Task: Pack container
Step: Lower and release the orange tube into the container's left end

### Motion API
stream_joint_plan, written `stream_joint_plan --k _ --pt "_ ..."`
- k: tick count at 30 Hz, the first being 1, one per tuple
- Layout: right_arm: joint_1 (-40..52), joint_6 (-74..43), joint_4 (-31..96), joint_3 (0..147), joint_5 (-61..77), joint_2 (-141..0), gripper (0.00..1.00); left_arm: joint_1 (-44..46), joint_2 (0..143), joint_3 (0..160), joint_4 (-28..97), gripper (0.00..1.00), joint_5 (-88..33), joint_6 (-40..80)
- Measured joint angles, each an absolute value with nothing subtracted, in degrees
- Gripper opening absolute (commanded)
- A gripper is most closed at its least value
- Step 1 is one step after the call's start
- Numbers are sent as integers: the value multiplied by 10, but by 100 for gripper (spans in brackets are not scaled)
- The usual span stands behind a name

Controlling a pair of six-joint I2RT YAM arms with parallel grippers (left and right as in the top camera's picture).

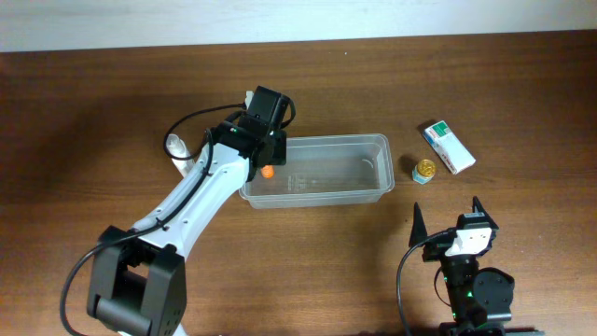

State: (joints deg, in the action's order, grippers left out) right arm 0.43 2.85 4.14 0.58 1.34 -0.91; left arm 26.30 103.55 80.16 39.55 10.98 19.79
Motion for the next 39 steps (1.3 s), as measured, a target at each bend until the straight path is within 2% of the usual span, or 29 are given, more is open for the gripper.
stream_joint_plan --k 1,6,7,11,12,19,22,24,28,31,34,35,39 --pt "4 28 41 6 13 -9 98 263 1035 801 396 56 110 198" --pt "4 28 41 6 13 -9 98 263 1036 802 396 59 110 197" --pt "4 28 41 6 13 -9 98 263 1035 802 396 63 110 195" --pt "4 29 41 6 13 -9 98 263 1031 802 396 64 110 174" --pt "4 28 41 6 13 -9 98 263 1027 803 397 68 110 169" --pt "4 29 41 6 13 -9 98 263 937 841 425 75 140 147" --pt "4 28 41 6 13 -9 98 258 881 849 480 94 151 145" --pt "4 29 41 6 13 -9 98 250 852 852 531 96 155 149" --pt "4 28 41 6 13 -9 98 231 834 854 622 96 157 161" --pt "4 29 41 6 13 -9 98 230 835 844 645 96 157 163" --pt "4 28 41 6 13 -9 98 229 836 822 648 90 156 166" --pt "4 29 41 6 13 -9 98 228 836 813 648 85 155 172" --pt "4 29 41 6 13 -9 98 202 838 787 646 80 151 209"
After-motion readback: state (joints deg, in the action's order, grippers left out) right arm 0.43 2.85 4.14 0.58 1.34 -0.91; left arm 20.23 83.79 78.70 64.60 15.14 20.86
